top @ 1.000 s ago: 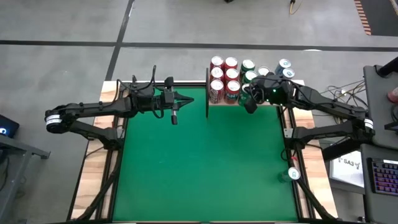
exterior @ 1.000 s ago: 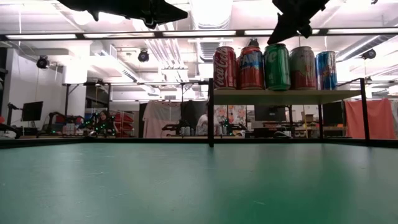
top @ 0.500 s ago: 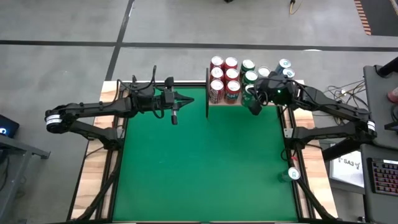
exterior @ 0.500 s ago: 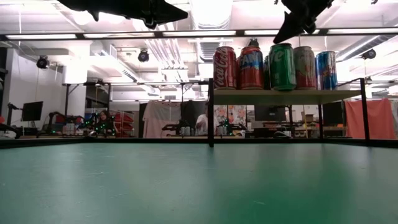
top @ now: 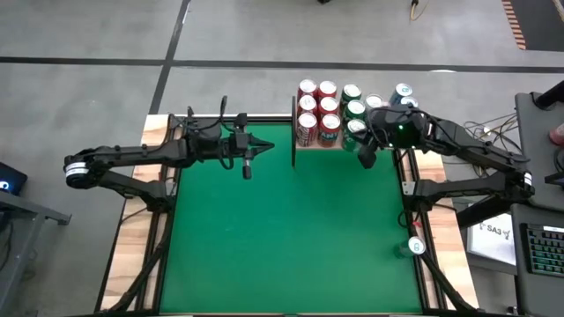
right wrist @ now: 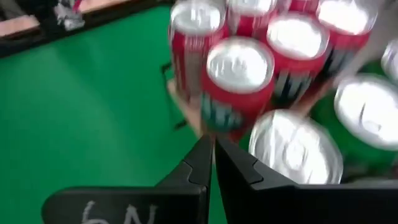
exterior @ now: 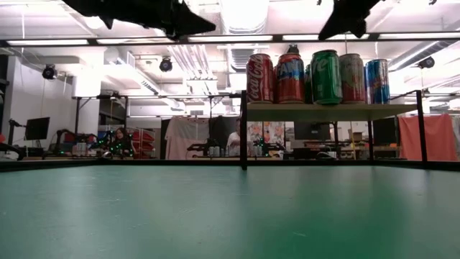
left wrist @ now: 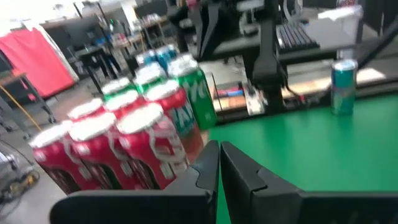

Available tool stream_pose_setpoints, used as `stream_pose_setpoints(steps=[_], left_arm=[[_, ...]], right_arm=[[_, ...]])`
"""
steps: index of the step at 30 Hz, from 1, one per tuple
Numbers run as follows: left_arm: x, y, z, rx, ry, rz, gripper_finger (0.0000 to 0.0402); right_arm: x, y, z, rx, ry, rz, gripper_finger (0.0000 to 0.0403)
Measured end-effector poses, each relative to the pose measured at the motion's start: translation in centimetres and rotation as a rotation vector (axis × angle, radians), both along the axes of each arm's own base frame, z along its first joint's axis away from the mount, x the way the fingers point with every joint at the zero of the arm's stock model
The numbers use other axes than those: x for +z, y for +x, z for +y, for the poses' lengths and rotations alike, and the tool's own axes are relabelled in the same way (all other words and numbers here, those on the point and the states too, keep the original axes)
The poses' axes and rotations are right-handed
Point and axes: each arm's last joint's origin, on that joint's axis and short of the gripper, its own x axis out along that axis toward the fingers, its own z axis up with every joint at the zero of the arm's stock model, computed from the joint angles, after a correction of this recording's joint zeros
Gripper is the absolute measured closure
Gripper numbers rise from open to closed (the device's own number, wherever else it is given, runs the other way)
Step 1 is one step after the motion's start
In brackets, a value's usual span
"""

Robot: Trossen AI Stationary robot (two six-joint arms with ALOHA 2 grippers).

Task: Place canned beverage on shelf
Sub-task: Put the green soda can on the shelf aligned with the other green soda cans

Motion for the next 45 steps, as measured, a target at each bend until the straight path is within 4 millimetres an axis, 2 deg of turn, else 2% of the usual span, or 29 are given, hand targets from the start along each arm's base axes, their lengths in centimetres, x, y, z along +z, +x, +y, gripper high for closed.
stream_pose_setpoints(steps=[6,11,26,31,37,45], left_arm=[[-2.2,-0.3,-0.1,-0.003,-0.03,0.103,0.0402],[-3.5,-0.5,-0.2,-0.003,-0.036,0.124,0.0402],[-2.7,-0.4,-0.1,-0.004,-0.009,0.062,0.0402],[-2.6,-0.4,-0.1,-0.004,-0.011,0.056,0.0402],[-2.5,-0.3,-0.1,-0.004,-0.009,0.045,0.0402],[-2.4,-0.3,-0.1,-0.003,-0.014,0.033,0.0402]], right_arm=[[-0.6,-1.4,0.6,-0.085,0.18,0.12,0.039],[-1.2,-1.2,0.3,-0.147,0.171,0.15,0.039],[-1.2,-0.3,-0.3,-0.175,0.053,0.187,0.039],[-0.7,0.1,-0.5,-0.159,0.022,0.134,0.039],[0.2,1.3,-1.0,-0.137,-0.058,0.023,0.039],[-1.0,3.2,-2.0,-0.198,-0.124,0.101,0.039]])
